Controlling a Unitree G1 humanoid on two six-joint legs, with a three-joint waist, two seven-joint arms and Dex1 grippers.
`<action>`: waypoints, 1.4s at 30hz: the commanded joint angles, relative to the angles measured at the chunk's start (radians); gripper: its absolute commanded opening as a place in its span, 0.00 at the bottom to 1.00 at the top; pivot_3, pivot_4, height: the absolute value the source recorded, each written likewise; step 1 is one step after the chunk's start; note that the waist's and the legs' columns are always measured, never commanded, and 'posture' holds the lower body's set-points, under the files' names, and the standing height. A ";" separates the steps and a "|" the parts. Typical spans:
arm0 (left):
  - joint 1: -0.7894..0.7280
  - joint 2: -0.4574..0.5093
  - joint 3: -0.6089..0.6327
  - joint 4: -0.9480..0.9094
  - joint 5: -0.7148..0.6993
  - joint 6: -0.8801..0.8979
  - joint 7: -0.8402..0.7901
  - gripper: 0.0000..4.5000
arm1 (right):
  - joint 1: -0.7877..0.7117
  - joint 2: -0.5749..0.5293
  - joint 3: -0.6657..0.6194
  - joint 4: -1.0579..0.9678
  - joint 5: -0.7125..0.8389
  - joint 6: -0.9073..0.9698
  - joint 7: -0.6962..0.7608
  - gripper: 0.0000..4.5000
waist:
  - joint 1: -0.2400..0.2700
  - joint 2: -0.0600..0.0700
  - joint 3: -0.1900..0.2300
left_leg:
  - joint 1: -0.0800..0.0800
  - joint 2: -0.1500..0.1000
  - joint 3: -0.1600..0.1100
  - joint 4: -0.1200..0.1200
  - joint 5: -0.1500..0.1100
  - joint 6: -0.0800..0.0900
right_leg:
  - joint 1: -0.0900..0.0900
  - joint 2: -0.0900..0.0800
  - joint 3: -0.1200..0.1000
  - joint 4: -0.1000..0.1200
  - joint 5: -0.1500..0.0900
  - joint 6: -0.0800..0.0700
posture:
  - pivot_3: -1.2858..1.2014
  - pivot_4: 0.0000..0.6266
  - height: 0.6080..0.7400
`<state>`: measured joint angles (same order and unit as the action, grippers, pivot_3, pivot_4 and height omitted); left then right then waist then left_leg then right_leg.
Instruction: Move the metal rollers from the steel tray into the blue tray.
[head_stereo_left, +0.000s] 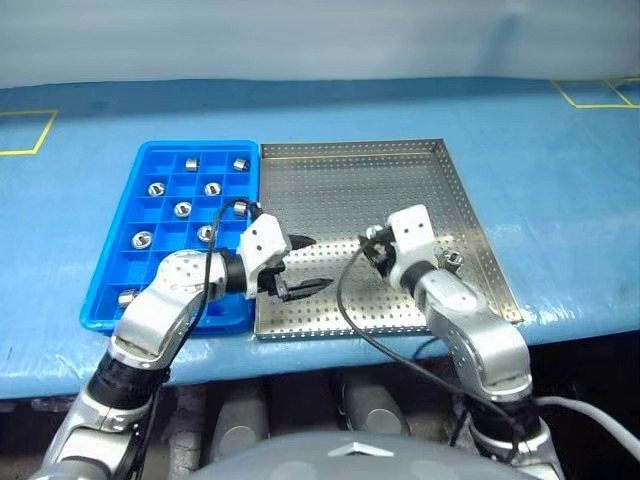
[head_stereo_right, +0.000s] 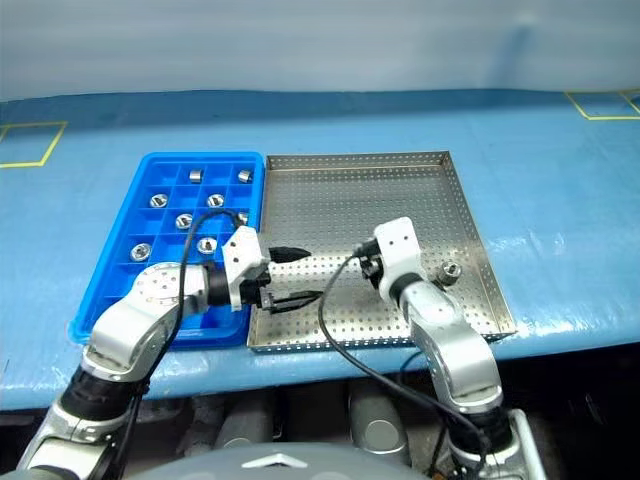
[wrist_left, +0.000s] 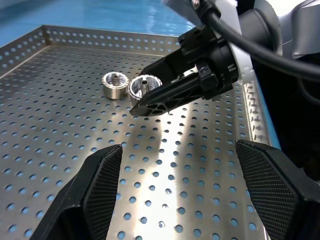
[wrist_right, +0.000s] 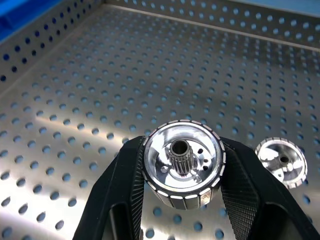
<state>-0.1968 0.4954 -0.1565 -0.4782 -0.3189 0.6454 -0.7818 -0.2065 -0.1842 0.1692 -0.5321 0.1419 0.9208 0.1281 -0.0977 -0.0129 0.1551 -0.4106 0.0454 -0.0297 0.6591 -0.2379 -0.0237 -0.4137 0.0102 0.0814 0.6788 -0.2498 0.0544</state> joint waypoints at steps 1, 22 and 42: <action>0.072 0.024 0.139 -0.140 -0.029 0.048 0.089 0.89 | -0.111 0.052 0.073 0.084 -0.006 -0.057 0.026 0.40 | 0.012 0.000 0.000 | 0.000 0.000 0.000 -0.001 0.000 0.000 | 0.000 0.000 0.000 0.000 0.000 0.000 | 0.55 0.24 1.00; 0.511 0.003 0.556 -0.518 -0.203 0.156 0.327 0.89 | -0.363 0.267 0.315 0.566 -0.075 -0.330 0.225 0.40 | 0.193 -0.001 0.001 | 0.000 0.000 -0.007 -0.007 0.001 -0.003 | 0.000 -0.002 -0.011 -0.002 -0.006 -0.013 | 0.67 0.24 1.00; 0.435 0.053 0.469 -0.447 -0.232 0.153 0.345 0.89 | -0.226 0.133 0.321 0.359 -0.052 -0.166 0.328 0.40 | 0.193 -0.001 0.000 | 0.001 0.000 -0.007 -0.012 0.002 -0.004 | 0.000 -0.002 -0.012 -0.002 -0.006 -0.013 | 0.64 0.24 1.00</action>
<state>0.2473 0.5358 0.3124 -0.9138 -0.5394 0.8052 -0.4375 -0.4444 -0.0500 0.4805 -0.1340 0.0687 0.7347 0.4345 0.0957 -0.0143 0.1555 -0.4099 0.0455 -0.0370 0.6472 -0.2360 -0.0281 -0.4141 0.0082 0.0697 0.6764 -0.2556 0.0418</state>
